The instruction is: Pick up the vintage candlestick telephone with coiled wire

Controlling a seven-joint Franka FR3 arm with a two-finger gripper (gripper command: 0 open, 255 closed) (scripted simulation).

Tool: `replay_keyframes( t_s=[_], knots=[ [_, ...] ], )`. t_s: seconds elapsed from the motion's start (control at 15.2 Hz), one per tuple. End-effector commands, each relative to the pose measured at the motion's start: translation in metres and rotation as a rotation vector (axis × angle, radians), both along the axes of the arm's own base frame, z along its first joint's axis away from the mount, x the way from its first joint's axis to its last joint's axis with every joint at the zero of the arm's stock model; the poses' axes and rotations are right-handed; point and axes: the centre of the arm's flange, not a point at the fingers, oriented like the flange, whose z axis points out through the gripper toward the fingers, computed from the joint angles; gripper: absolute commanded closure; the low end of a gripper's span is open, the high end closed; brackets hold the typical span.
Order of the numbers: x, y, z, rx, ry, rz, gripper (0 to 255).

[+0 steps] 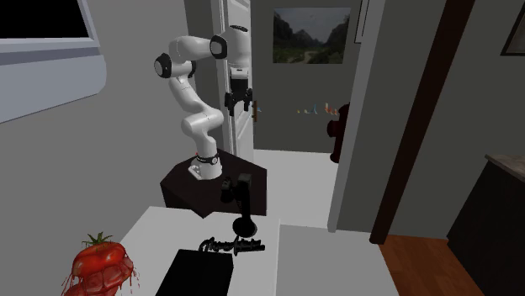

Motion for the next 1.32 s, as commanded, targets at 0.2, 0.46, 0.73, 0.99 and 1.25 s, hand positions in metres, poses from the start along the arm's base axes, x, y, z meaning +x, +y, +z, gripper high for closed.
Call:
replay_keyframes(
  t_s=[0.2, 0.46, 0.73, 0.99, 1.25],
  knots=[
    [0.014, -0.035, -0.022, 0.037, -0.002, 0.031, 0],
    [0.034, -0.081, -0.053, 0.086, -0.004, 0.072, 0],
    [0.056, -0.123, -0.085, 0.135, -0.007, 0.113, 0],
    [0.08, -0.164, -0.12, 0.184, -0.009, 0.155, 0],
    [0.106, -0.201, -0.157, 0.233, -0.011, 0.196, 0]
  ],
)
